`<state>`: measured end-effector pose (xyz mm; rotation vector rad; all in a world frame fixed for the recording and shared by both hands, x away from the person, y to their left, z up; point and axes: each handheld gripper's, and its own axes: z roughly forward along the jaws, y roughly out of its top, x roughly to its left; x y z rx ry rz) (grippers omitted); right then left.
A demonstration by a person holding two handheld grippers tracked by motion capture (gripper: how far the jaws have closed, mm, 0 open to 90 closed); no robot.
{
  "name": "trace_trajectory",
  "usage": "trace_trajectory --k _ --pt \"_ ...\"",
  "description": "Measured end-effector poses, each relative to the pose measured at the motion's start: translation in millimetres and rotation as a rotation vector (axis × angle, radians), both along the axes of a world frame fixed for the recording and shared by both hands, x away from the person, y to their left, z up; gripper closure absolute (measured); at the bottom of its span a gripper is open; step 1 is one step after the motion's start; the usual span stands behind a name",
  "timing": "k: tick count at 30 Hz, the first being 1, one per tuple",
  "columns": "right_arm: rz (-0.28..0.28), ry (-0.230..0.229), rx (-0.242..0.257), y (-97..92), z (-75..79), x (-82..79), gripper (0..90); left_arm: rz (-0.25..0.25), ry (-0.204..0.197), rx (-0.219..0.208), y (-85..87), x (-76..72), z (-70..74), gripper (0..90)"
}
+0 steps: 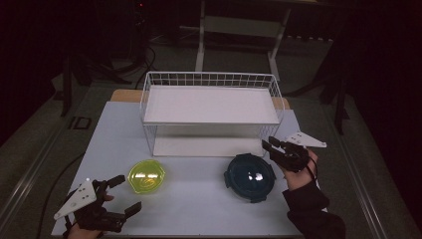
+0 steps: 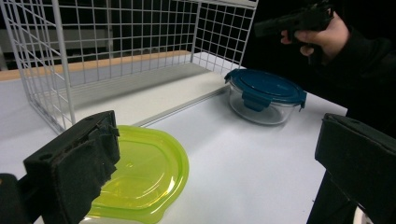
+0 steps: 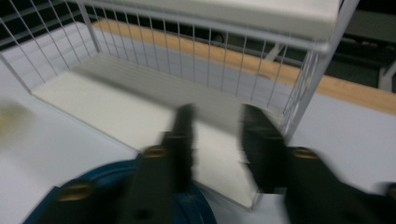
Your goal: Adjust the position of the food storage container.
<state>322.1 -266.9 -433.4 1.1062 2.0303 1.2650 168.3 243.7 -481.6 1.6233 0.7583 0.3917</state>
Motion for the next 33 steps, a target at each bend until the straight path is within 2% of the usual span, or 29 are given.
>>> trace_trajectory --k 4,8,15,20,28,30,33 --pt "-0.001 0.059 -0.015 -2.0 -11.1 8.3 89.6 -0.002 0.004 -0.002 0.1 0.1 -0.2 0.0" --pt "0.011 0.123 -0.057 -0.5 -23.8 12.0 89.8 -0.007 0.004 0.002 -0.4 0.2 -0.3 0.0" --pt "-0.019 0.206 -0.079 -3.0 -44.3 18.0 90.0 -0.007 0.005 0.002 -0.3 0.2 -0.3 0.0" --pt "-0.030 0.232 -0.102 -3.8 -51.8 17.9 90.0 -0.010 0.006 0.003 -0.4 0.3 -0.5 0.0" --pt "-0.043 0.261 -0.110 -8.3 -56.8 15.6 90.0 -0.010 0.007 0.004 -0.8 0.4 -0.5 0.0" --pt "-0.042 0.271 -0.087 -11.0 -57.3 14.5 90.0 -0.011 0.007 0.005 -1.0 0.5 -0.6 0.0" --pt "-0.042 0.273 -0.085 -13.6 -57.1 11.9 90.0 -0.012 0.007 0.005 -1.8 0.6 -0.7 0.0"
